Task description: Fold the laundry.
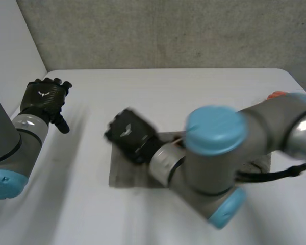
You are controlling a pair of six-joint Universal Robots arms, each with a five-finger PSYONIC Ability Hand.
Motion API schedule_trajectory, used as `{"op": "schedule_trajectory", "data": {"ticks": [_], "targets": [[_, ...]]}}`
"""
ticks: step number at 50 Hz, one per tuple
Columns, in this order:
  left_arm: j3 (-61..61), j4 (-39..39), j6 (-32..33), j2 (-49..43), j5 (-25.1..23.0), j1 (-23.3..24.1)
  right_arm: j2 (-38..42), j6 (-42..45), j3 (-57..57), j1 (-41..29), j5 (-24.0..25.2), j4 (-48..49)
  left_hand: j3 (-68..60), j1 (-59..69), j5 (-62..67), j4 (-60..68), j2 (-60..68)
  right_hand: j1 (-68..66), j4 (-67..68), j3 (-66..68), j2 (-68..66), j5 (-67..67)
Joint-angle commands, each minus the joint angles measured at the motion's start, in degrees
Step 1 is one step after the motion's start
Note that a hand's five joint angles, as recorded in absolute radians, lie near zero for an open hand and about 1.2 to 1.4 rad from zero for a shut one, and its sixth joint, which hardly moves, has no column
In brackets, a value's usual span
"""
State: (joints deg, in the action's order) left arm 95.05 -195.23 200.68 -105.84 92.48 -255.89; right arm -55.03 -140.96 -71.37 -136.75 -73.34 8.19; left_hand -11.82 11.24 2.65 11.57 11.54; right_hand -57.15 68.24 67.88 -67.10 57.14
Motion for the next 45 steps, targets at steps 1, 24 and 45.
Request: {"op": "schedule_trajectory", "data": {"ticks": [1, 24, 45], "targets": [[1.0, 0.0, -0.2, -0.5, -0.1, 0.5, 9.0, 0.2, 4.4, -4.0, -0.4, -1.2, 1.6, -1.0, -2.4, -1.4, -1.3, -22.9, 11.8, 12.1, -12.9, 12.9], [2.1, -0.1, -0.3, -1.6, -0.3, 4.5, 1.1, -26.7, 3.5, 29.1, -12.2, -17.9, 1.8, -1.2, -2.6, -1.5, -1.5, 33.3, -44.4, -44.0, 43.2, -43.3], [2.0, -0.3, -0.1, -3.5, -0.3, 4.6, 14.3, -25.2, 14.6, 29.8, -12.1, -16.8, 1.8, -1.2, -2.6, -1.5, -1.5, -22.9, 11.8, 12.1, -12.9, 12.9]]}}
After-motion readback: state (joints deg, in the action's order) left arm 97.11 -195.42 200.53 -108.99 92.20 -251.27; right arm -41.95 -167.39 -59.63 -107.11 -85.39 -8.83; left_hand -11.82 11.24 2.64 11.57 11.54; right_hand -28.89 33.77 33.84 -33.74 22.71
